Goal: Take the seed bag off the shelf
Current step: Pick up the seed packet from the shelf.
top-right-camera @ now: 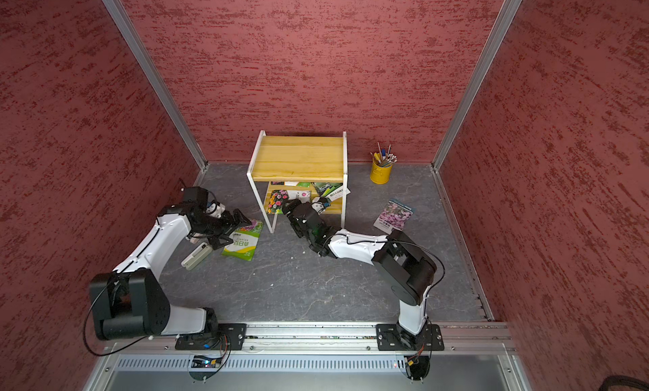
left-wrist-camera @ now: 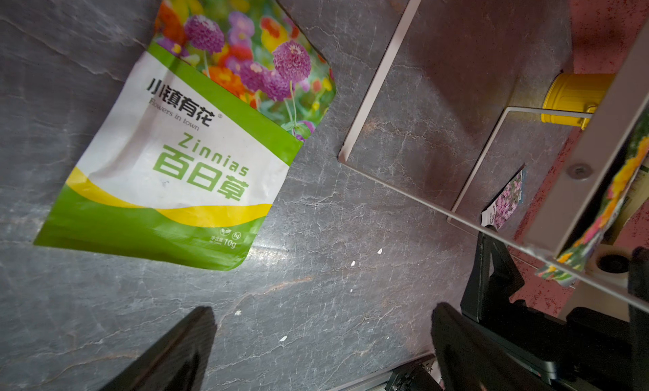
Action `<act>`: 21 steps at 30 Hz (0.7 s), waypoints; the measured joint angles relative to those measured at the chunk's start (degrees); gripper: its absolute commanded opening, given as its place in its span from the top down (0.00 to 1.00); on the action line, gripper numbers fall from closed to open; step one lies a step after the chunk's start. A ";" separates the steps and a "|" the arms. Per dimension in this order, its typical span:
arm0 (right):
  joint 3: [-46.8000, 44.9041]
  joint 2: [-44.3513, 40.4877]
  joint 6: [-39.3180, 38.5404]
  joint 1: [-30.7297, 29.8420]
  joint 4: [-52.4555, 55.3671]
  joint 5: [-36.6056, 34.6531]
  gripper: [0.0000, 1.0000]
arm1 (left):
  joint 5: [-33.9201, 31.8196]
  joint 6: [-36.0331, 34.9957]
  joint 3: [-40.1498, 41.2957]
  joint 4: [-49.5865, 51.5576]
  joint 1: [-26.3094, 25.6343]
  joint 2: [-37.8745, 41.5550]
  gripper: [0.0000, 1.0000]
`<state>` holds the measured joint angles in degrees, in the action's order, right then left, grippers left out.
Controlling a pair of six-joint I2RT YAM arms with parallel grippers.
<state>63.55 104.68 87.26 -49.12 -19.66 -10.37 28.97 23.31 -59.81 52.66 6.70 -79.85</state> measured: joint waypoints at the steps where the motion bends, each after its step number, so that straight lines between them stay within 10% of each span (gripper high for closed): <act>1: -0.22 0.02 0.00 0.00 -0.74 0.37 0.12 | 0.07 -0.02 0.00 -0.02 0.00 0.00 0.00; 21: -0.61 1.95 -0.76 0.22 -16.00 11.19 0.18 | 0.13 0.22 2.43 -0.17 0.00 1.33 0.00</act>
<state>62.94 106.63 86.50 -48.90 -35.66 0.82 29.10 23.53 -57.39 52.49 6.70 -78.52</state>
